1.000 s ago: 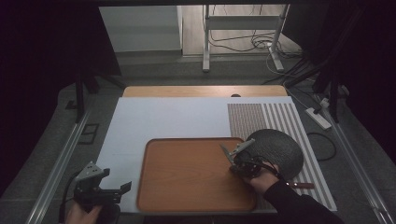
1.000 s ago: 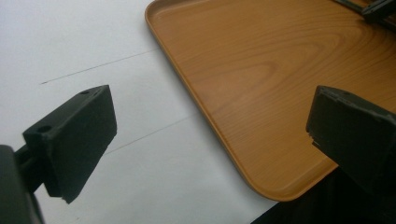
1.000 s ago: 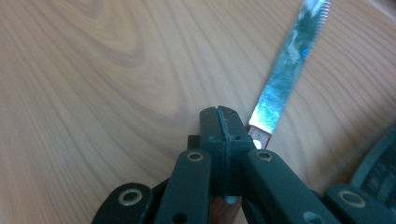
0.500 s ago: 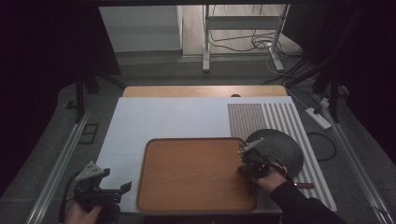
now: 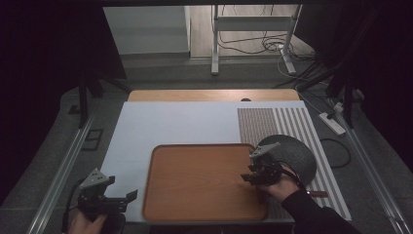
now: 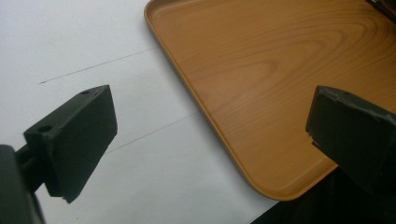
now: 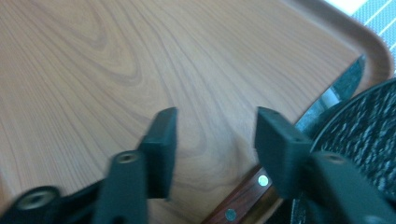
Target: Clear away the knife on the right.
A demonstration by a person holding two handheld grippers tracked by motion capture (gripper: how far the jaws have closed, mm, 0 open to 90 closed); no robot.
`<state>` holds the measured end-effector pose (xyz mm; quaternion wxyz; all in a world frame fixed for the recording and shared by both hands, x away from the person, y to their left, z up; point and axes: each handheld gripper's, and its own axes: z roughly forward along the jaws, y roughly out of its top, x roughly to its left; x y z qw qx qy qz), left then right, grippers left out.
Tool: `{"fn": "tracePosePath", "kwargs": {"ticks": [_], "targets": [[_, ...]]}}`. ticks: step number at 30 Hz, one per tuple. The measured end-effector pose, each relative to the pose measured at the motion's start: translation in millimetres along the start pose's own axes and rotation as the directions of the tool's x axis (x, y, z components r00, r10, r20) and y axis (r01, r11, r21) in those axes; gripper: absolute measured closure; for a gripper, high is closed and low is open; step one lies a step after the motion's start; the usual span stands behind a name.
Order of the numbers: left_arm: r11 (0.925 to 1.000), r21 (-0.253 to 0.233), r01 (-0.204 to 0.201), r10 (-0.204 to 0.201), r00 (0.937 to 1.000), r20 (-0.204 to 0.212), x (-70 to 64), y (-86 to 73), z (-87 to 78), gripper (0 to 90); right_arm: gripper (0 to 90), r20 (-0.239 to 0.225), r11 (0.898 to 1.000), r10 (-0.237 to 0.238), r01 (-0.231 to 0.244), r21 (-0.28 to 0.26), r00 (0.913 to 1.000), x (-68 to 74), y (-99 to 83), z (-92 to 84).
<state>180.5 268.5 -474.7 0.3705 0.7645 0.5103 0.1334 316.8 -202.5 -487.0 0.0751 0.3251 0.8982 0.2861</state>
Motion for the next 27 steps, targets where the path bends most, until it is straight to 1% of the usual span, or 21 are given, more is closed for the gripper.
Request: {"fn": "tracePosePath", "kwargs": {"ticks": [3, 7, 8, 10, 11, 13, 16, 19, 21, 24, 27], "targets": [[1.0, 0.001, -0.003, 0.003, 1.0, -0.001, -0.1, 0.1, 0.1, 2.8, 34.3, 0.01, 1.0, -0.001, 0.001, -0.023, 1.0, 2.2, -0.2, -3.9], [1.0, 0.005, -0.005, 0.005, 1.0, -0.002, -0.2, 0.3, 0.5, 2.9, 17.3, 0.021, 0.998, 0.036, -0.035, -0.05, 0.9991, 0.4, -1.9, -9.1], [1.0, 0.005, -0.005, 0.005, 1.0, -0.002, -0.3, 0.4, 0.5, 2.9, 16.6, 0.026, 0.998, 0.044, -0.043, -0.052, 0.9987, -0.7, -2.7, -10.4], [1.0, 0.005, -0.005, 0.005, 1.0, -0.002, -0.4, 0.4, 0.6, 3.0, 16.1, 0.01, 0.997, 0.054, -0.053, -0.051, 0.9985, -3.5, -5.0, -12.6], [1.0, 0.005, -0.005, 0.005, 1.0, -0.002, -0.5, 0.4, 0.7, 3.0, 14.7, 0.014, 0.997, 0.059, -0.058, -0.056, 0.9982, -4.4, -6.1, -13.8], [1.0, 0.007, -0.007, 0.007, 1.0, -0.002, -0.8, 0.5, 0.9, 3.0, 11.7, 0.014, 0.996, 0.055, -0.054, -0.065, 0.9984, -5.8, -7.6, -15.8], [0.9999, 0.012, -0.012, 0.012, 0.9999, -0.004, -1.4, 0.9, 1.5, 3.2, 10.0, 0.028, 0.995, 0.05, -0.047, -0.082, 0.9984, -6.2, -8.9, -18.5], [0.9997, 0.017, -0.017, 0.017, 0.9998, -0.005, -1.7, 1.1, 1.8, 3.2, 2.4, 0.032, 0.995, 0.057, -0.054, -0.086, 0.9979, -7.2, -10.8, -19.1], [0.9996, 0.019, -0.019, 0.019, 0.9998, -0.005, -1.7, 1.2, 1.8, 3.2, 2.4, 0.037, 0.995, 0.06, -0.057, -0.076, 0.9975, -8.6, -12.7, -19.6], [0.9996, 0.021, -0.019, 0.02, 0.9998, -0.006, -2.1, 1.4, 2.3, 3.2, 0.0, 0.035, 0.996, 0.061, -0.059, -0.072, 0.9975, -9.8, -15.1, -21.3], [0.9995, 0.024, -0.021, 0.021, 0.9998, -0.007, -2.4, 1.6, 2.6, 3.3, 0.0, 0.041, 0.995, 0.055, -0.052, -0.079, 0.9976, -9.2, -17.7, -24.5]]}}
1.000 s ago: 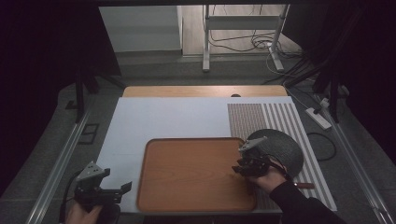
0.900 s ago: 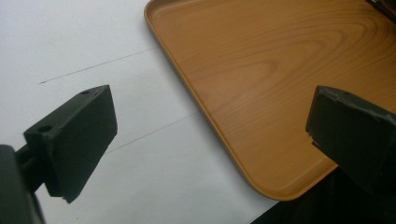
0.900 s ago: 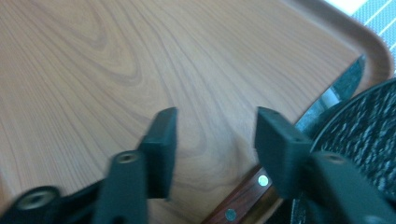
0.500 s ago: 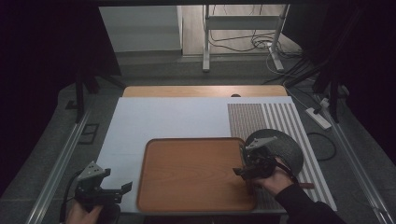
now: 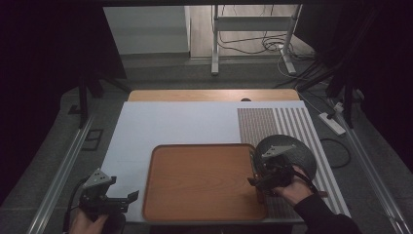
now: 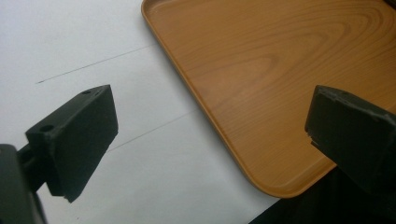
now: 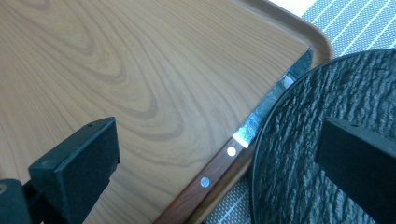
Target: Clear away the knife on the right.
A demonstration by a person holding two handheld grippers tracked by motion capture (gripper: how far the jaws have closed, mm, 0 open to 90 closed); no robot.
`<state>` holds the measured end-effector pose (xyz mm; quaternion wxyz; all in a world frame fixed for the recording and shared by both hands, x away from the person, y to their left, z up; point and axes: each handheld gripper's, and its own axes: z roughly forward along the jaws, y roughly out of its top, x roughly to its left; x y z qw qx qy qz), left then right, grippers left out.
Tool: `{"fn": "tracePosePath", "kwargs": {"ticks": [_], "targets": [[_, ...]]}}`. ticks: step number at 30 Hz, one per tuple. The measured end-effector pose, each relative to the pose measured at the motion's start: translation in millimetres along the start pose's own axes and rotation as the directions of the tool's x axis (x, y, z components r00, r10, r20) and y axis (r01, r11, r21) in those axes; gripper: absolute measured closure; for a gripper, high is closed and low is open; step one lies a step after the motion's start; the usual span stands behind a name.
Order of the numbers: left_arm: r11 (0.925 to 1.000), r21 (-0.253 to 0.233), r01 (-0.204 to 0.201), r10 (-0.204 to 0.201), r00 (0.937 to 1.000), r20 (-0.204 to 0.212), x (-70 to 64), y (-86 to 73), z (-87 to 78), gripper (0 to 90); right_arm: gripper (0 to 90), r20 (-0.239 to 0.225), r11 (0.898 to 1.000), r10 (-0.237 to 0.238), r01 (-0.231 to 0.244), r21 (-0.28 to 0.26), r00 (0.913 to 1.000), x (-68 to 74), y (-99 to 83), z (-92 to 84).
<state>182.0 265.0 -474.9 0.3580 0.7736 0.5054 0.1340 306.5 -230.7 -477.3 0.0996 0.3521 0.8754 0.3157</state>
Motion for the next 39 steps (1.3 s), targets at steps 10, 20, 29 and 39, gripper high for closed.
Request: {"fn": "tracePosePath", "kwargs": {"ticks": [10, 20, 29, 39], "targets": [[1.0, 0.003, -0.002, 0.002, 1.0, 0.001, -0.1, 0.0, 0.3, 3.3, 0.0, 0.02, 1.0, 0.009, -0.009, -0.029, 0.9998, -3.0, -9.5, -15.8], [1.0, 0.004, -0.002, 0.002, 1.0, 0.003, -0.1, 0.1, 0.4, 3.2, 0.0, 0.04, 0.998, 0.032, -0.03, -0.06, 0.9987, -6.2, -20.3, -32.4], [1.0, 0.003, 0.001, -0.001, 1.0, 0.004, 0.2, 0.0, 0.3, 3.2, 0.0, 0.06, 0.996, 0.064, -0.06, -0.065, 0.9961, -10.0, -31.3, -43.1], [1.0, 0.004, 0.002, -0.002, 1.0, 0.005, 0.4, 0.1, 0.3, 3.2, 0.0, 0.091, 0.993, 0.1, -0.093, -0.079, 0.9908, -14.5, -43.3, -56.2]]}}
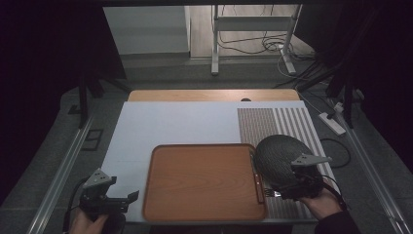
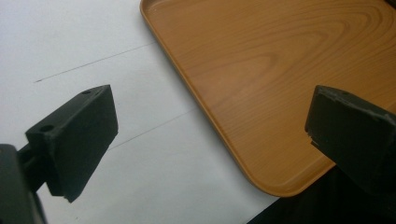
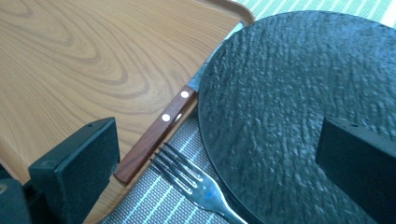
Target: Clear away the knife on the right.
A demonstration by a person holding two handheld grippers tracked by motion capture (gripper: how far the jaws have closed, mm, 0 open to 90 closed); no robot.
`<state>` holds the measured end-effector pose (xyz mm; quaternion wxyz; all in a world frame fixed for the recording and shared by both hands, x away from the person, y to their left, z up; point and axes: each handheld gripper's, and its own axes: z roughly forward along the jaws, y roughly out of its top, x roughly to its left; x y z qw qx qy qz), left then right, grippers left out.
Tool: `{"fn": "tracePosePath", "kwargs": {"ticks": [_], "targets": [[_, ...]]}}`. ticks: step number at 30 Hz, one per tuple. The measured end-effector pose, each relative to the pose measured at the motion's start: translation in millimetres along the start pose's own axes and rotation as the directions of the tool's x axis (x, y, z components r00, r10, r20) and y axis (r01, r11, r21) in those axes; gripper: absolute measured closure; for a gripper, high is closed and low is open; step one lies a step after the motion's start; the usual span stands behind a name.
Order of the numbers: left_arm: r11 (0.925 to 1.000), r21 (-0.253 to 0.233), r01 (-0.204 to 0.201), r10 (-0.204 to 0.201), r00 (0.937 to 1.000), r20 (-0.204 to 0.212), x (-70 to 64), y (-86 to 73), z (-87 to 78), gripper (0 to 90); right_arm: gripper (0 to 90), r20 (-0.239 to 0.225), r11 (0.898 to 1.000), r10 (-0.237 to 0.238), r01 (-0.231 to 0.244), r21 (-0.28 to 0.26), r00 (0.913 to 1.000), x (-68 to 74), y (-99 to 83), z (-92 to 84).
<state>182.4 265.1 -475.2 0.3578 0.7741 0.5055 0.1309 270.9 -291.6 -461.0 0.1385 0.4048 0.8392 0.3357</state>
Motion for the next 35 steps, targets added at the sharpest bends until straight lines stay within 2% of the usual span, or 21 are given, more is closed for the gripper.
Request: {"fn": "tracePosePath", "kwargs": {"ticks": [11, 28, 35], "targets": [[1.0, -0.001, 0.002, -0.002, 1.0, 0.001, 0.3, 0.0, 0.1, 3.2, 0.0, 0.034, 0.999, 0.047, -0.046, -0.022, 0.9983, -6.7, -12.7, -13.5], [1.0, 0.0, 0.004, -0.004, 1.0, 0.001, 0.9, -0.5, -0.4, 3.2, 0.0, 0.074, 0.996, 0.094, -0.093, -0.01, 0.9928, -13.3, -31.7, -27.5], [1.0, 0.001, 0.003, -0.003, 1.0, 0.001, 0.6, 0.4, 0.2, 3.2, 0.0, 0.08, 0.996, 0.091, -0.091, -0.004, 0.9927, -13.5, -33.5, -29.4]]}}
